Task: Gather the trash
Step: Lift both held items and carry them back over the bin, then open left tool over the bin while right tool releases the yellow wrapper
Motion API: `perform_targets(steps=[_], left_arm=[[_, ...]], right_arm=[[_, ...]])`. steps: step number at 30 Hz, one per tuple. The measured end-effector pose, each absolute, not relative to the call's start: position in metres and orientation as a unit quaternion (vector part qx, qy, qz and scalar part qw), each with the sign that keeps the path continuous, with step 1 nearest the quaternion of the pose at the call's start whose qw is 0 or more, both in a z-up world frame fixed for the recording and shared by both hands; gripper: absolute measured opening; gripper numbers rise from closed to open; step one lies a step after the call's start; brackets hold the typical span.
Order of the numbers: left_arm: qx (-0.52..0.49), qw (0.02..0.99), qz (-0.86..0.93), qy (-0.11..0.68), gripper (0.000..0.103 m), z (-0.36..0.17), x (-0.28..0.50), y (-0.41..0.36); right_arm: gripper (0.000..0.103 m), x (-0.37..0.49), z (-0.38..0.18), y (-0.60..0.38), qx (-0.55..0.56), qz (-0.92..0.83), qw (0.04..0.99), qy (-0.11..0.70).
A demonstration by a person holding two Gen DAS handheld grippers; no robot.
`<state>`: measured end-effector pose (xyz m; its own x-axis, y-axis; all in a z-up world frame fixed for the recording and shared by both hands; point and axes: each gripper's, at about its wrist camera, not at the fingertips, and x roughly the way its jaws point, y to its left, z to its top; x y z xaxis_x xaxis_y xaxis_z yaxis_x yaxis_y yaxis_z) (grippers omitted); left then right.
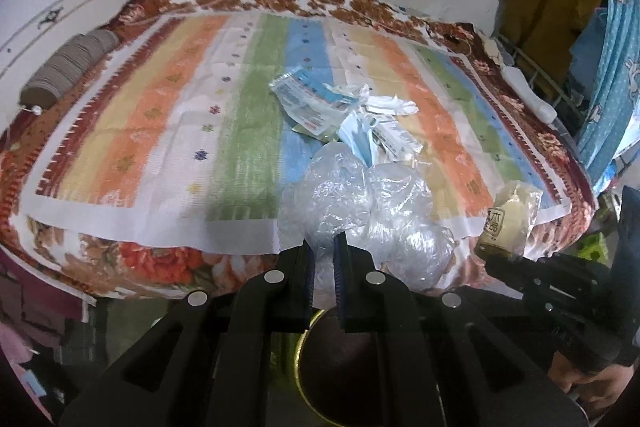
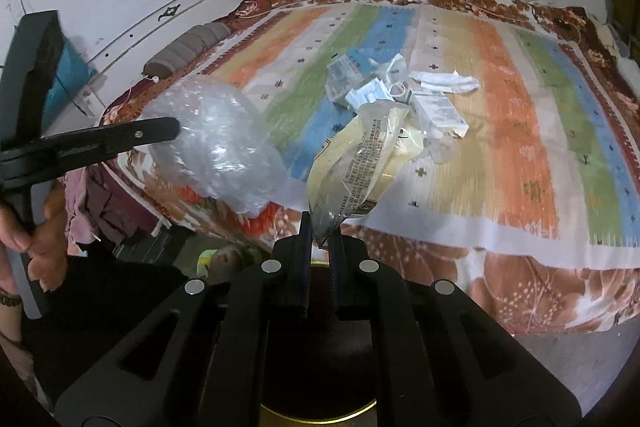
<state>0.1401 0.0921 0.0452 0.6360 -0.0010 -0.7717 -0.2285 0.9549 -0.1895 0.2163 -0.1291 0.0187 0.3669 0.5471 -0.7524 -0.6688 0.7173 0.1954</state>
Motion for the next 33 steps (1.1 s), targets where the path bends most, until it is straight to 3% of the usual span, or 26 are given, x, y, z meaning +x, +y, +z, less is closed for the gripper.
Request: perform_targets(steps=[13, 33], left_arm=[[-0.138, 0.891, 0.071, 0.427, 0.008, 0.023, 0.097, 0.062], [-0.099, 0.85, 0.096, 0.509, 0.008, -0.045, 0.086, 0.011]], right_arm=[[0.007, 0.163, -0.01, -0.143, -0.107, 0.375, 0.814, 0.43], [0.007, 0.137, -0.063, -0.155, -0.135, 0.349, 0.785, 0.493]])
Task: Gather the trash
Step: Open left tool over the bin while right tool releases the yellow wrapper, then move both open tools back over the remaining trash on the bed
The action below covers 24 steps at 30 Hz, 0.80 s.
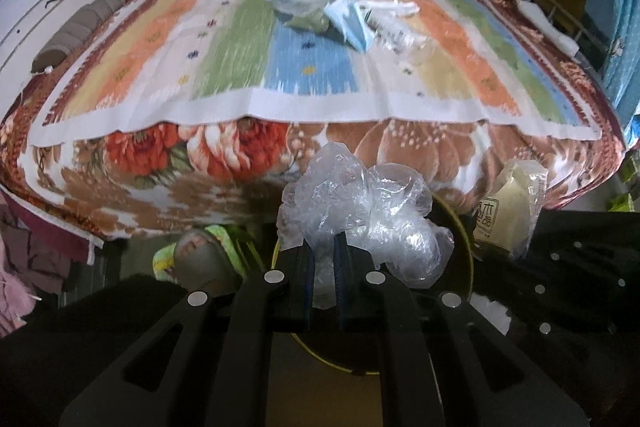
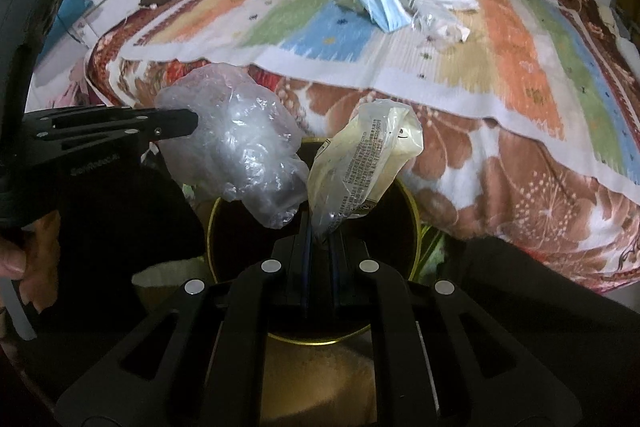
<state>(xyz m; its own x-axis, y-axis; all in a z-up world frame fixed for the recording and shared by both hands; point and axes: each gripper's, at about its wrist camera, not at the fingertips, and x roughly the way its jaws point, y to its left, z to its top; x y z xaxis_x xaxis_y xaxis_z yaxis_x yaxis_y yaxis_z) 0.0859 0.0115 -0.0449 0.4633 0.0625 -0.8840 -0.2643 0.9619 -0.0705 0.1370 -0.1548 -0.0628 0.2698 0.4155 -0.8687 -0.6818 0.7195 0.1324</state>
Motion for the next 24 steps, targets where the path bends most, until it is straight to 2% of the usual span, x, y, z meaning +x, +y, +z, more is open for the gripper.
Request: perform_targets(steps=[12, 14, 15, 16, 17, 20, 24], left_arm=[[-0.074, 0.829, 0.106, 0.545, 0.009, -0.066, 0.092, 0.004], [-0.082, 0.827, 0.101, 0.548, 0.015, -0.067, 0.094, 0.004], [-0.087, 0.826, 0.097, 0.548, 0.028, -0.067, 0.095, 0.005], [-0.092, 0.826, 0.095, 0.548, 0.042, -0.067, 0.096, 0.006], [-0.094, 0.826, 0.095, 0.547, 0.044, -0.067, 0.096, 0.006], [-0.106, 0.827, 0.099, 0.543, 0.046, -0.065, 0.096, 0.01], [-0.133, 0.827, 0.103, 0.536, 0.053, -0.061, 0.097, 0.02]], right_arm=[[0.009, 0.14, -0.089, -0.149, -0.149, 0.331, 0.76, 0.538], [0.017, 0.141, -0.091, -0.149, -0.145, 0.332, 0.757, 0.544], [0.02, 0.142, -0.092, -0.149, -0.144, 0.332, 0.755, 0.546], [0.028, 0.142, -0.092, -0.149, -0.143, 0.33, 0.756, 0.547], [0.033, 0.143, -0.092, -0.149, -0.143, 0.329, 0.756, 0.547], [0.037, 0.144, -0.091, -0.151, -0.138, 0.326, 0.758, 0.548], [0.045, 0.149, -0.091, -0.153, -0.129, 0.322, 0.76, 0.549]])
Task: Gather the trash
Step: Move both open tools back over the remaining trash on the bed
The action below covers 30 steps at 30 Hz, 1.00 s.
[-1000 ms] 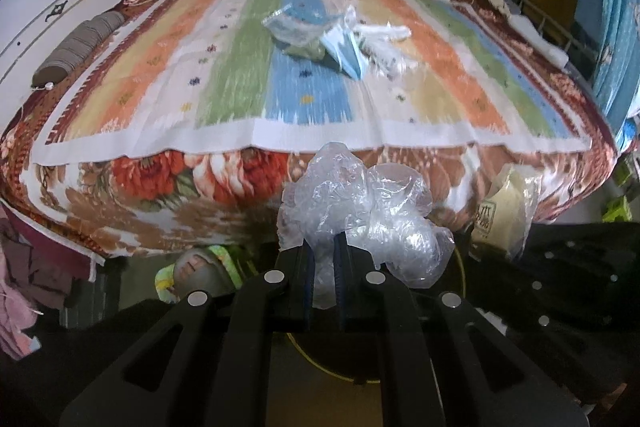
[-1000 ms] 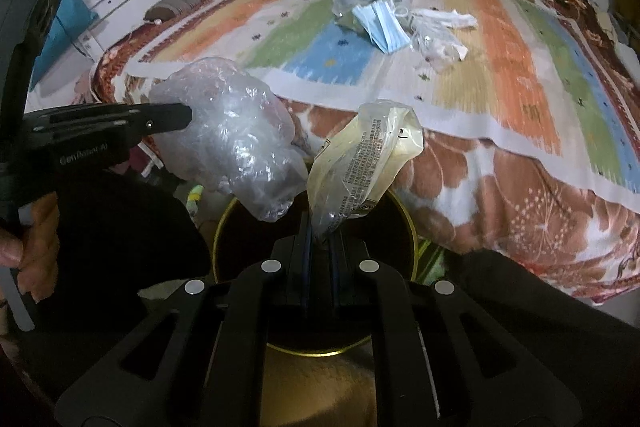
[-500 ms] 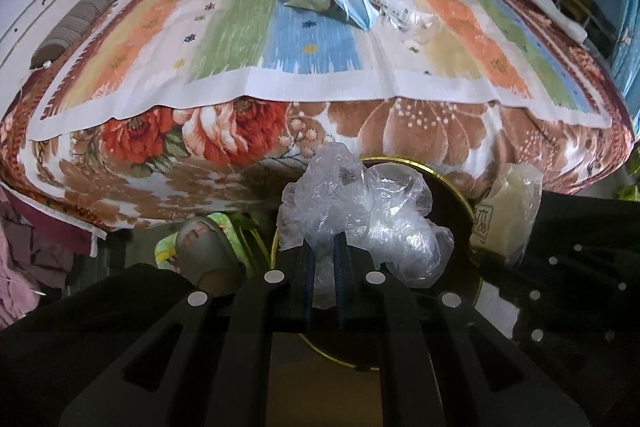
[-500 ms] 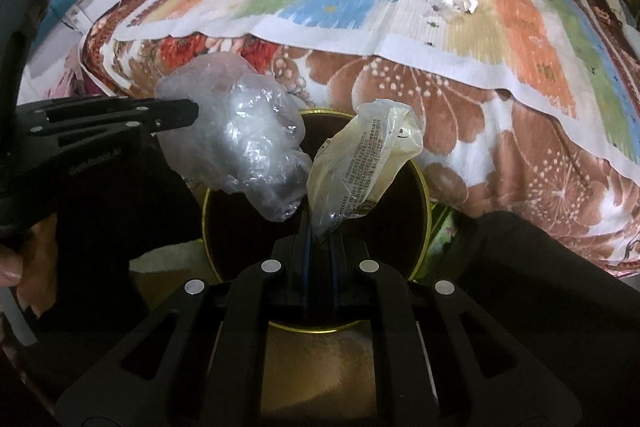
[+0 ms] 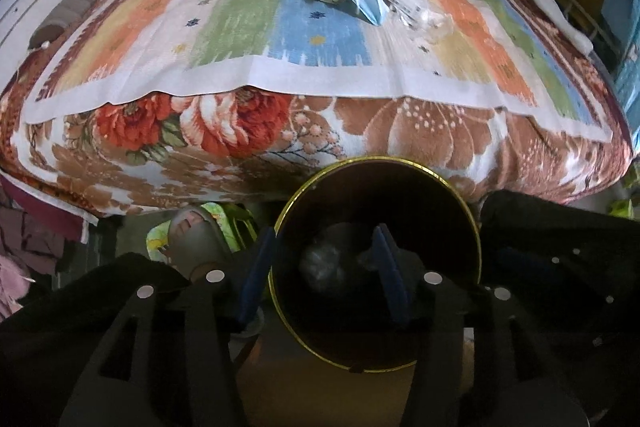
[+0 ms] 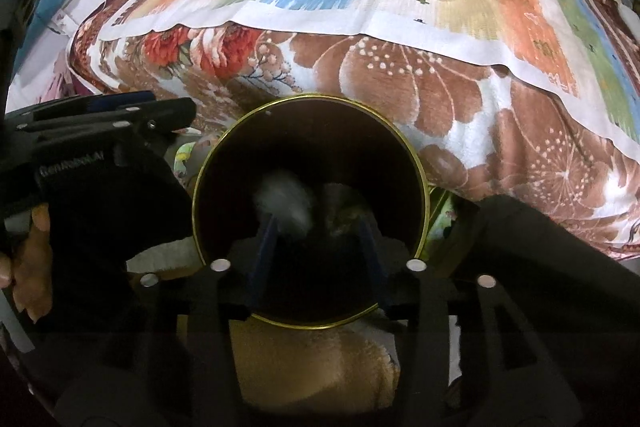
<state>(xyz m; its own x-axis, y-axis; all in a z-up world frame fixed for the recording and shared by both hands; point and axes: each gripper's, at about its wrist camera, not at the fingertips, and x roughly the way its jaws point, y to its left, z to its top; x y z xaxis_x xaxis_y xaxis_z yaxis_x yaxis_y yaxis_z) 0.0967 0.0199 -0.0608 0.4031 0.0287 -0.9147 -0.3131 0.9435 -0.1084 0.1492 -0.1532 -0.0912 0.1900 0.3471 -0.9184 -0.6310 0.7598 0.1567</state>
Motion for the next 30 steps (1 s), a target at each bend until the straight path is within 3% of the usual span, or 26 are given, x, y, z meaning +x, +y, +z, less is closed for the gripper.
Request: perform_targets(steps=[11, 19, 23, 28, 30], left_arm=[[-0.187, 0.832, 0.083, 0.516, 0.059, -0.043, 0.11, 0.04], [-0.164, 0.853, 0.063, 0.492, 0.078, -0.016, 0.125, 0.044], [-0.167, 0.853, 0.063, 0.491, 0.08, -0.012, 0.137, 0.05], [-0.184, 0.853, 0.059, 0.485, 0.091, -0.006, 0.155, 0.064], [-0.169, 0.855, 0.063, 0.486, 0.094, -0.005, 0.165, 0.067]], right_arm=[[0.054, 0.167, -0.07, -0.153, -0.118, 0.319, 0.781, 0.524], [0.067, 0.19, -0.049, -0.151, -0.13, 0.313, 0.799, 0.496], [0.076, 0.196, -0.042, -0.144, -0.141, 0.319, 0.802, 0.486], [0.084, 0.211, -0.037, -0.137, -0.143, 0.316, 0.806, 0.48], [0.092, 0.217, -0.034, -0.133, -0.144, 0.32, 0.806, 0.477]])
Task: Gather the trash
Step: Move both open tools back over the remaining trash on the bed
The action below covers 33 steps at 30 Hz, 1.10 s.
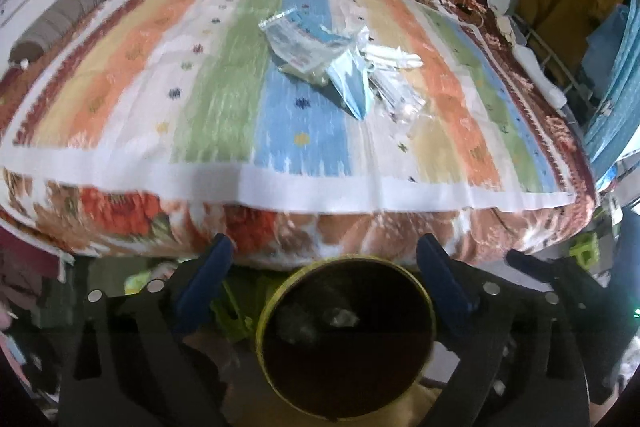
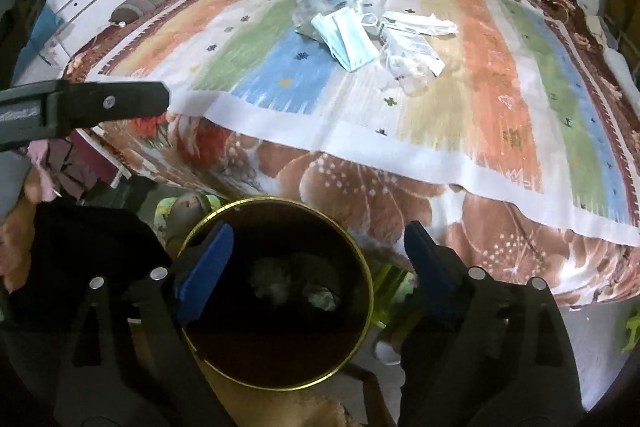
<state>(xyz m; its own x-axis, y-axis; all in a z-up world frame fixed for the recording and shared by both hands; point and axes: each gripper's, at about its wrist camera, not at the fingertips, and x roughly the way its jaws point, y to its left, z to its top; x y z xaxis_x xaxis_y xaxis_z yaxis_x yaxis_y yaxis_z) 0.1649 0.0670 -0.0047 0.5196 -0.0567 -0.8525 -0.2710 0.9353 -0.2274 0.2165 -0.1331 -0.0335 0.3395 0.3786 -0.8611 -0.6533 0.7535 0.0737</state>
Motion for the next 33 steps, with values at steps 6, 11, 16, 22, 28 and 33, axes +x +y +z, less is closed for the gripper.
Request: perform_targets(steps=[6, 11, 16, 22, 28, 33], left_arm=[[-0.173, 0.856, 0.062, 0.484, 0.097, -0.005, 0.188, 0.081], [-0.114, 0.869, 0.081, 0.475, 0.097, -0.002, 0.205, 0.083], [-0.045, 0.881, 0.087, 0.464, 0.097, -0.003, 0.22, 0.082], [0.014, 0.889, 0.088, 0.45, 0.097, -0.008, 0.236, 0.079], [0.058, 0.888, 0.097, 0.446, 0.097, -0.02, 0.252, 0.076], [0.08, 0.889, 0.089, 0.442, 0.096, -0.028, 0.259, 0.076]], right_arm=[[0.094, 0.236, -0.026, -0.125, -0.162, 0.315, 0.811, 0.467], [0.094, 0.256, -0.022, -0.124, -0.155, 0.306, 0.816, 0.465], [0.094, 0.275, -0.019, -0.123, -0.147, 0.294, 0.822, 0.465], [0.094, 0.295, -0.022, -0.117, -0.157, 0.274, 0.83, 0.46], [0.094, 0.32, -0.025, -0.11, -0.166, 0.254, 0.839, 0.451], [0.094, 0.34, -0.032, -0.104, -0.173, 0.238, 0.843, 0.45]])
